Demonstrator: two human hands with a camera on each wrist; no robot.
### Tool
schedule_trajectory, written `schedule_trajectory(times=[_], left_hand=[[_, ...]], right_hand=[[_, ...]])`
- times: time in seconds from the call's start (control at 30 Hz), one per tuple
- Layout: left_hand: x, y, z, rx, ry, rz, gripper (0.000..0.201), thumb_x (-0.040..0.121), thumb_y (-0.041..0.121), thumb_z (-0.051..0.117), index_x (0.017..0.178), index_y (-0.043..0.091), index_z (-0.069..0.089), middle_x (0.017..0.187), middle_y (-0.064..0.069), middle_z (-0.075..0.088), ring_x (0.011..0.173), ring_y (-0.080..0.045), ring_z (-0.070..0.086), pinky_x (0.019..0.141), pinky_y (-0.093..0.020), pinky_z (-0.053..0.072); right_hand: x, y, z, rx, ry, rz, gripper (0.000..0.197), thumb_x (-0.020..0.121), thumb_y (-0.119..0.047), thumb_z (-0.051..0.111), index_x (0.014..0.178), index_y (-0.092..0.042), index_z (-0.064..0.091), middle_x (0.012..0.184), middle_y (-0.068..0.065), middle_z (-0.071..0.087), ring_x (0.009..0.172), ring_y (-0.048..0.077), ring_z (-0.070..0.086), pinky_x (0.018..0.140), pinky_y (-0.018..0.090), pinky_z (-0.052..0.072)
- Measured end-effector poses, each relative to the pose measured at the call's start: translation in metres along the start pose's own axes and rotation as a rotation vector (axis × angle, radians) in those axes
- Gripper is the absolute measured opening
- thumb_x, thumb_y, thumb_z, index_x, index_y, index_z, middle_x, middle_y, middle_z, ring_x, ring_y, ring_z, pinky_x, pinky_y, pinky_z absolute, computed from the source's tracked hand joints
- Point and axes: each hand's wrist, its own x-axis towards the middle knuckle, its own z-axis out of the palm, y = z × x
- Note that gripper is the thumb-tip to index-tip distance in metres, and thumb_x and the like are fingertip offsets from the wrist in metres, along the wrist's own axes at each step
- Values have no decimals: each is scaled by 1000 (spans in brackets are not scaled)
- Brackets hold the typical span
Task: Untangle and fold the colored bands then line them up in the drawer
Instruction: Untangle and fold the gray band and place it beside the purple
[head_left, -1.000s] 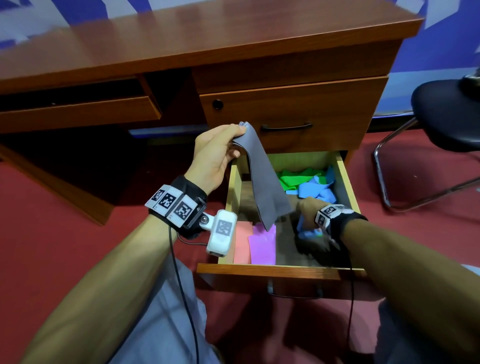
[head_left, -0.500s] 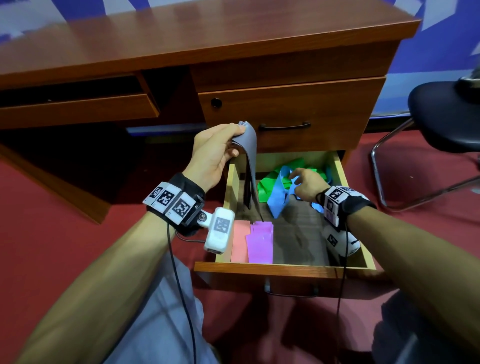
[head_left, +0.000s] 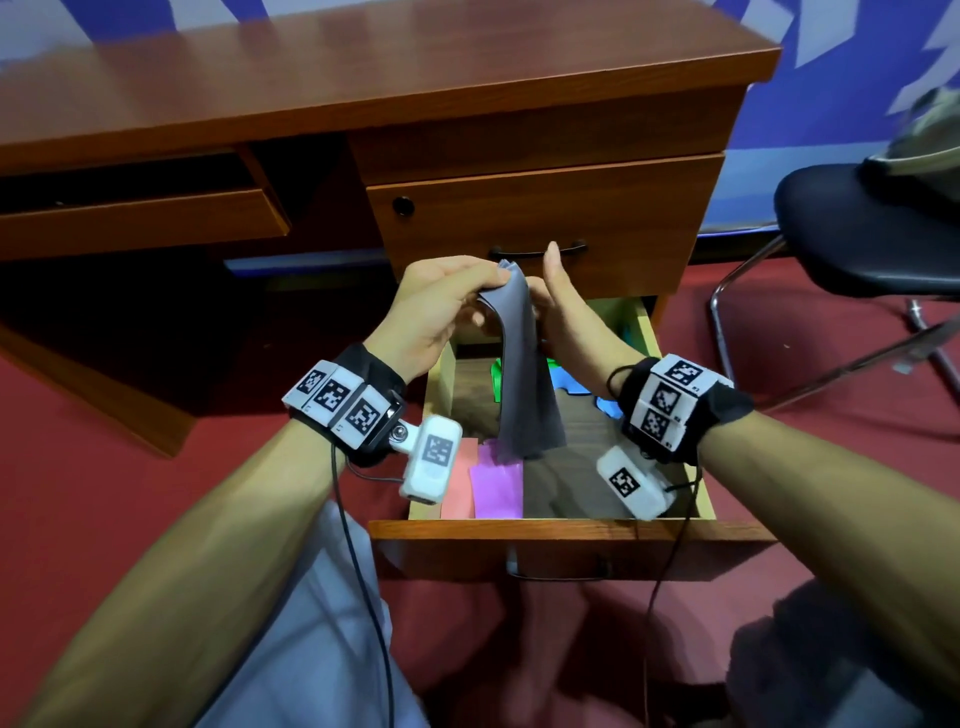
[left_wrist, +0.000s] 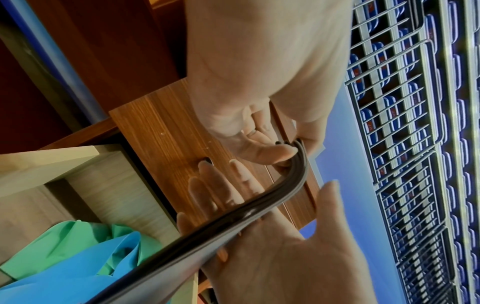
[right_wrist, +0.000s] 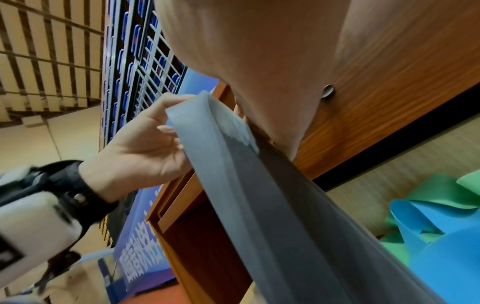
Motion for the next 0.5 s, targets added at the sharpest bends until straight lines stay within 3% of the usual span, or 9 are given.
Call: schedule_trajectory(times=[0.03,0.1,0.2,0.27,0.33,0.5], left_hand=[[0,1,2,2,6,5,11,86,10,74,93,2,78,84,-7,71,74,-16,63,53,-20,44],[-2,1,6,18,12,20,8,86,9,74,90,3,77,82,-9,69,75,-20,61,55,-23,45],[-6,2,12,130,-1,91,5,85,11,76,85,6,78,78,-5,72,74,-15,66,59,-25,50],[-9,1,17,198,-11,135,6,84,9,76,87,4,79,78,-6,73,75,-13,68,61,-25,53],[-12,1,22,211,-3,149,7,83,5,75,87,0,78,75,-6,72,71,-11,68,59,-22,52],[-13,3,27,216,30,195,7,82,2,75,86,-3,77,77,-10,73,74,-14,68,63,-22,53]], right_hand=[[-4,1,0,33,9,-25,76,95,-71,30,132,-13,62,136,18,61,126,25,59,109,41,46],[-10,7,-4,-71,37,-130,61,94,-63,52,131,-15,59,132,7,65,123,15,60,109,38,45],[-19,16,-11,-330,13,-258,61,83,-28,82,135,-16,51,128,-3,65,119,6,61,98,24,49],[-24,18,-13,-427,41,-314,63,80,-25,85,133,-16,51,125,-5,65,116,3,61,95,21,50],[-25,17,-12,-513,100,-349,54,83,-32,82,125,-14,52,116,-4,65,106,2,63,88,21,52],[-22,12,-11,-652,137,-389,45,88,-28,72,121,-9,49,110,3,65,98,16,64,86,42,53]])
